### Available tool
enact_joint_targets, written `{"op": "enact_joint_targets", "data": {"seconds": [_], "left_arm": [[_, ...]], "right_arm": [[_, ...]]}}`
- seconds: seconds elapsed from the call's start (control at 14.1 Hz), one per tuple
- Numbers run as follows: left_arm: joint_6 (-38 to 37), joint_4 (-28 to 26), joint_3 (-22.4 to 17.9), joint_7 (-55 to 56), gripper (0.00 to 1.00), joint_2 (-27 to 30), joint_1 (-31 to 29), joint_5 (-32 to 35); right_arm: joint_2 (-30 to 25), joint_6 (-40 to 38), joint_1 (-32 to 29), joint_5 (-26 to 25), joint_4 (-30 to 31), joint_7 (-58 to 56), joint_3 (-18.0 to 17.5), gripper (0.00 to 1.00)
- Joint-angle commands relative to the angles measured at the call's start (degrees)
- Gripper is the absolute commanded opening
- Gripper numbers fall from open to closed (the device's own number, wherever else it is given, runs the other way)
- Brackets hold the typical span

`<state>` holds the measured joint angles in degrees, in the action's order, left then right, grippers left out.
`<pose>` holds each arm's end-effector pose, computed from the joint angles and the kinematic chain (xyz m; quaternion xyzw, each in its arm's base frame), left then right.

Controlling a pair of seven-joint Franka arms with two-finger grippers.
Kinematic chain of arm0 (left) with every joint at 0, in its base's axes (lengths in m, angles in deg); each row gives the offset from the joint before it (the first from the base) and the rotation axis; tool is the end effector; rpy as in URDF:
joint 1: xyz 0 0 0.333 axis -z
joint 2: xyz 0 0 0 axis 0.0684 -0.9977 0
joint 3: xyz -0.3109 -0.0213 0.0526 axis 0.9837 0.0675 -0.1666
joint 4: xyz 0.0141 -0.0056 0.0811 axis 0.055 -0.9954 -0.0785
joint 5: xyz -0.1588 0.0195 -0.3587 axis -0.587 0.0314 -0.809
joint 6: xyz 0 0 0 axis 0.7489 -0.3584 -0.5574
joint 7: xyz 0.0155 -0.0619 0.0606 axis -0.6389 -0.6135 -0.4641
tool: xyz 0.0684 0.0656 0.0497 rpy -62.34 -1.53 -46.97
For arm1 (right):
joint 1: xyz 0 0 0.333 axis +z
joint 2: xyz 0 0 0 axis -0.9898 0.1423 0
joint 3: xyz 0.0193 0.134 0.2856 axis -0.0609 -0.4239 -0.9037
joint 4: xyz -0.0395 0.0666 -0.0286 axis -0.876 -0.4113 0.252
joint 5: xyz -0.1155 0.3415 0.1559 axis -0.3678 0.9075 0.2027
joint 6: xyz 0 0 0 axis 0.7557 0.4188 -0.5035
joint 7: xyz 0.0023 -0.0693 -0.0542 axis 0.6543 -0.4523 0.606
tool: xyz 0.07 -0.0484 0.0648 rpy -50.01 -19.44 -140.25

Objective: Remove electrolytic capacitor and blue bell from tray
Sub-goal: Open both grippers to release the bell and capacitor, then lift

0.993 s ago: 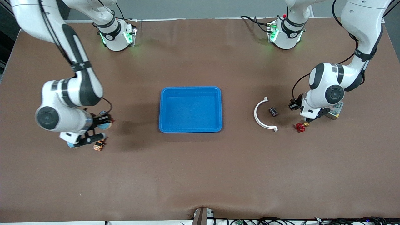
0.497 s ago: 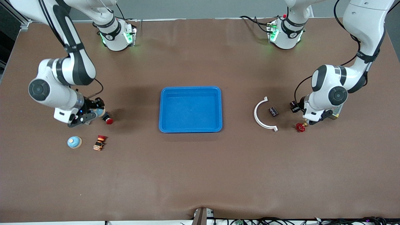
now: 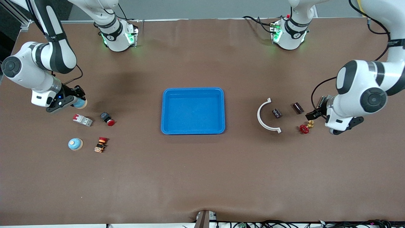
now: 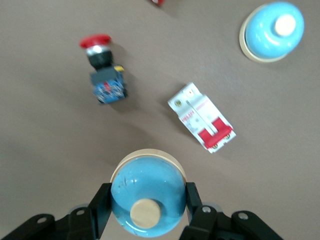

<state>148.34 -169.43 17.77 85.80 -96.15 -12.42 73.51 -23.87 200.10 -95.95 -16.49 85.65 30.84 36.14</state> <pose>0.5903 -0.0366 0.3696 -0.9647 -0.2293 0.1089 0.0706 0.4526 -0.1147 0.2741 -0.9640 -0.2653 0.0170 0.0069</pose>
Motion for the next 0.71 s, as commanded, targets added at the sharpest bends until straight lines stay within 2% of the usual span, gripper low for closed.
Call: {"op": "enact_joint_targets", "data": {"seconds": [0.0,0.43,0.64], "left_arm": [[-5.39,8.25,1.13,-0.93,1.00,-0.70,-0.09,0.65],[-12.07,21.00,4.28,-1.71,1.00,-0.08,-0.26,0.56],[-12.78,22.25,4.64,-8.56,1.00,3.16,-0.79,-0.67]], "right_arm": [[-1.31,7.58,-1.43,-0.77,5.76,-1.08,-1.05,0.00],[0.88,11.28,-2.31,-0.77,7.53,-1.08,-1.05,0.00],[3.87,14.88,-2.57,-0.77,8.32,-1.08,-1.14,0.00]]}}
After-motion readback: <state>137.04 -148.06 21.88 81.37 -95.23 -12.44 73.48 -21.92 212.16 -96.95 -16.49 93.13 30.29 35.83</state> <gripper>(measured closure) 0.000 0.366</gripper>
